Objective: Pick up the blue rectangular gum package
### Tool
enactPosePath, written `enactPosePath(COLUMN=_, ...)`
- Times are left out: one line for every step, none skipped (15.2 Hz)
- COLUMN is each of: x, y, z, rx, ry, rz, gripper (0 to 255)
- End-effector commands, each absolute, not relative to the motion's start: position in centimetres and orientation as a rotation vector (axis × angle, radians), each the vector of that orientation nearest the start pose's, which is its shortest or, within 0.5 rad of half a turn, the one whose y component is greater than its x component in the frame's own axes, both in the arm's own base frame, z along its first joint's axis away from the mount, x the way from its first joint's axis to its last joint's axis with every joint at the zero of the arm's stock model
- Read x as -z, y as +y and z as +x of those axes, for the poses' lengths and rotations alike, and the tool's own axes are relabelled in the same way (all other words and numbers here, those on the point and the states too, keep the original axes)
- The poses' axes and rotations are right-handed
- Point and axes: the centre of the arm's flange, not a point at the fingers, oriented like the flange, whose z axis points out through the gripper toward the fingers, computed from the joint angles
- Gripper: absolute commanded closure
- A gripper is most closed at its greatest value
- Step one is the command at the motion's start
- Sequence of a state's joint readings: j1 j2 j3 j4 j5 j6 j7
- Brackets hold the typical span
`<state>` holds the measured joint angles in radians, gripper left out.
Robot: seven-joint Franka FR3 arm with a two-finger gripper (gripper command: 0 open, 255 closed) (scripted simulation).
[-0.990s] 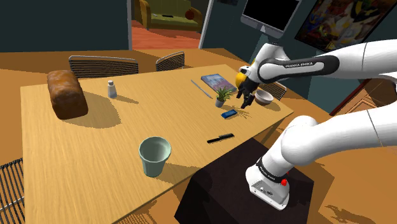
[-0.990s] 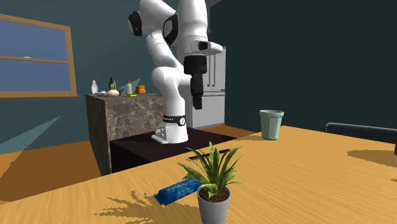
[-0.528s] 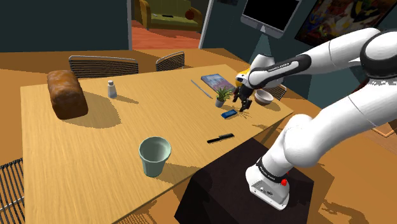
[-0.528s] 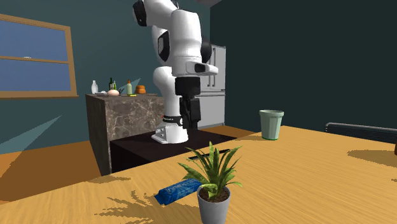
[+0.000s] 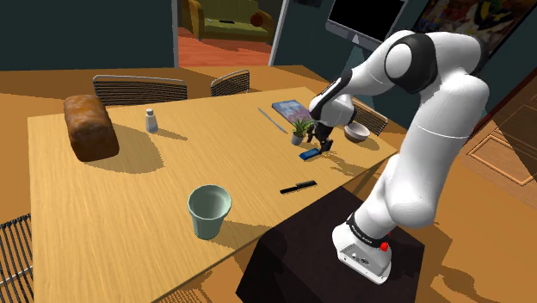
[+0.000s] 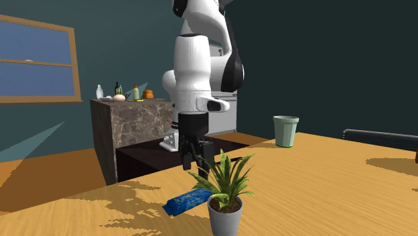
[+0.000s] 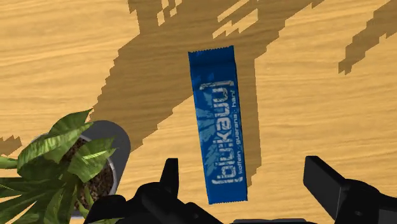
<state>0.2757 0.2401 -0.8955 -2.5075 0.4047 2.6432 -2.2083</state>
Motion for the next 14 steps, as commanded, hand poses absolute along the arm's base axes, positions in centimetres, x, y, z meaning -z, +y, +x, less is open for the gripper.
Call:
enactPosePath(x=-21.0, y=-30.1, z=37.1, rx=0.019, ry=-1.900, rz=-2.523, gripper=0)
enactPosePath(x=-20.5, y=-30.1, z=37.1, rx=0.019, ry=-1.900, rz=-2.523, gripper=0)
enactPosePath(x=-19.9, y=-30.1, z=37.1, rx=0.019, ry=-1.900, rz=-2.523, gripper=0)
enactPosePath(x=-19.4, y=-30.1, z=37.1, rx=0.019, ry=-1.900, rz=-2.523, gripper=0)
enactPosePath(x=-18.9, y=-30.1, z=37.1, rx=0.019, ry=-1.900, rz=-2.523, gripper=0)
enactPosePath(x=-18.4, y=-30.1, z=37.1, rx=0.019, ry=-1.900, rz=-2.523, gripper=0)
enactPosePath(x=-17.8, y=-30.1, z=37.1, rx=0.019, ry=-1.900, rz=-2.523, gripper=0)
enactPosePath(x=-17.0, y=-30.1, z=37.1, rx=0.019, ry=-1.900, rz=-2.523, gripper=0)
enactPosePath(x=-17.0, y=-30.1, z=37.1, rx=0.019, ry=-1.900, rz=-2.523, gripper=0)
enactPosePath(x=-17.0, y=-30.1, z=37.1, rx=0.019, ry=-1.900, rz=-2.523, gripper=0)
enactPosePath(x=-17.0, y=-30.1, z=37.1, rx=0.019, ry=-1.900, rz=-2.523, gripper=255)
enactPosePath(x=-17.0, y=-30.1, z=37.1, rx=0.019, ry=-1.900, rz=-2.523, gripper=255)
enactPosePath(x=-17.0, y=-30.1, z=37.1, rx=0.019, ry=-1.900, rz=-2.523, gripper=255)
enactPosePath(x=-17.0, y=-30.1, z=37.1, rx=0.019, ry=-1.900, rz=-2.523, gripper=255)
